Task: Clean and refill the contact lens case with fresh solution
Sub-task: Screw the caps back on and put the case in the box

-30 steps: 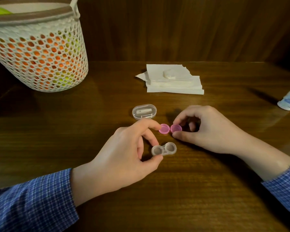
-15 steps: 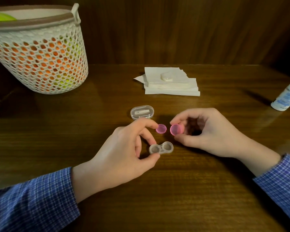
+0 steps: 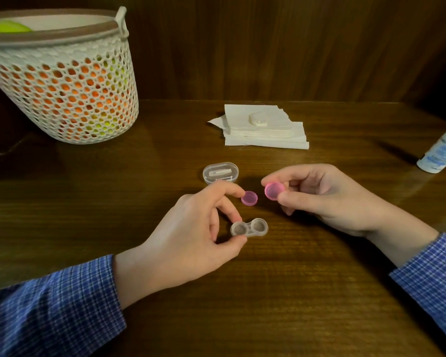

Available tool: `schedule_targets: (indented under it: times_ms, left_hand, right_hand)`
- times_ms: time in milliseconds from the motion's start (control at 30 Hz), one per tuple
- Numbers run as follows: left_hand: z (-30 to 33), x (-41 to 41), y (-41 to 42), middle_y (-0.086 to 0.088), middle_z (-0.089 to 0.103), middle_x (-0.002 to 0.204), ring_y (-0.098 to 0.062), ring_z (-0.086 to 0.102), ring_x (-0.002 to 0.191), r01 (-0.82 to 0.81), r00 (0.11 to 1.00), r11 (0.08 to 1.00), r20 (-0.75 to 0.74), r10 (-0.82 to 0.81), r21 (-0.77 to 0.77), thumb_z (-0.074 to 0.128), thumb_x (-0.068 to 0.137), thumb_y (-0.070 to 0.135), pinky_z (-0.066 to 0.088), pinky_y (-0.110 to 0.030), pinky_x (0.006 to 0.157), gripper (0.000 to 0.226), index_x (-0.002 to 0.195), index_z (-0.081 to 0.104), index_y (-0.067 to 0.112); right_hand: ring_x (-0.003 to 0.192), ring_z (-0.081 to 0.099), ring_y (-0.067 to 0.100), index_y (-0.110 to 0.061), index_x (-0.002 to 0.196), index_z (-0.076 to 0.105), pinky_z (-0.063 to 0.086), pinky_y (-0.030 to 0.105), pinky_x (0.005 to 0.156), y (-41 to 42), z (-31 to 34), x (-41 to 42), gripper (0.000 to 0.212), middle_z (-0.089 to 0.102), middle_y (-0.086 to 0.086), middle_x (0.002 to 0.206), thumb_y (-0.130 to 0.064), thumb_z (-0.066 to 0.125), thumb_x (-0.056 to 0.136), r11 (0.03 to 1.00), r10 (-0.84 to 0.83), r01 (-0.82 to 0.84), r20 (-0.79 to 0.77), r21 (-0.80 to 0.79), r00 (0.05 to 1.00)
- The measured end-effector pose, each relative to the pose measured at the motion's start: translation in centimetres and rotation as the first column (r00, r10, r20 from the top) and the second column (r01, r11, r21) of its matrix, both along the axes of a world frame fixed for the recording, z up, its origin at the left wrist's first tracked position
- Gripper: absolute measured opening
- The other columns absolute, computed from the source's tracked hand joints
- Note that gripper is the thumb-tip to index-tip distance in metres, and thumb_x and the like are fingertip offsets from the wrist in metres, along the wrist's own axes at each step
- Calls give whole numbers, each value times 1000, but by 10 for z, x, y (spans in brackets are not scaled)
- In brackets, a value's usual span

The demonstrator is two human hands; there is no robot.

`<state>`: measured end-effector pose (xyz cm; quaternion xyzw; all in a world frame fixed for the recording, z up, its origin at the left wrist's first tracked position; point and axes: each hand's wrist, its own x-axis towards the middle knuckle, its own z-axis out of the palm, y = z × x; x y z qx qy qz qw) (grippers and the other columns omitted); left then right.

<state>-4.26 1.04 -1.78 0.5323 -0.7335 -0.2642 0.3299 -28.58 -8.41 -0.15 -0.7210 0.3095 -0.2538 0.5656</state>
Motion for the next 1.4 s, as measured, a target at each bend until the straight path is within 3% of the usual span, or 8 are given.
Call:
schedule_targets:
  times_ms: [100,200,267,367,700,967,1133,1400]
  left_hand:
    - [0,0,0,24,72,102,-14,65,55,0,1000,1000,-2,0,-2,84,84,25,54,-14,56,58,134,56,32]
    - [0,-1,0,24,72,103,-12,64,55,0,1000,1000,0,0,-2,85,84,24,52,-13,55,59,134,55,31]
    - [1,-1,0,24,71,103,-12,64,55,-2,1000,1000,6,2,-2,85,84,24,50,-11,55,59,135,55,31]
    - [1,-1,-1,24,71,102,-12,64,55,-3,1000,1000,4,3,2,84,84,24,51,-12,55,60,135,55,31]
    - [1,-1,0,22,72,101,-11,63,53,-4,1000,1000,-3,4,2,85,84,24,50,-11,54,59,135,55,30]
    - [1,-1,0,21,73,100,-12,63,53,-1,1000,1000,-2,1,-6,85,84,22,50,-12,52,59,135,56,28]
    - [3,-1,0,23,71,102,-11,64,54,3,1000,1000,8,-3,-9,85,83,23,47,-8,51,60,135,56,27]
    - [3,-1,0,23,72,102,-12,64,53,-3,1000,1000,11,3,-8,85,84,23,48,-9,51,60,135,55,29]
  right_hand:
    - [80,67,17,-20,115,78,57,28,78,-2,-1,-1,43,73,7,87,-45,83,81,994,32,-37,56,105,998]
    - [94,75,24,-8,116,76,61,27,81,-4,-3,-2,31,77,16,104,-19,77,87,982,35,-54,108,181,994]
    - [100,77,27,-6,115,76,62,28,80,-4,-3,-3,30,76,21,111,-10,76,86,974,17,-48,141,220,990]
    - [98,78,29,-11,113,78,64,30,79,-3,-2,-2,35,77,22,110,-15,83,78,972,2,-42,173,229,985]
    - [92,78,27,-26,110,80,62,30,81,5,-2,1,38,80,11,95,-34,87,74,1000,-24,24,39,10,999]
    - [82,73,26,-19,103,73,63,44,85,9,-2,5,33,76,7,95,-25,87,74,985,-31,26,-25,-168,999]
    - [82,73,18,-23,98,79,60,26,79,17,2,8,20,77,-1,95,-27,85,78,957,4,-46,-144,-288,990]
    - [87,71,18,-27,108,81,59,23,79,22,3,11,28,71,-11,103,-19,84,81,929,5,-99,-257,-356,966]
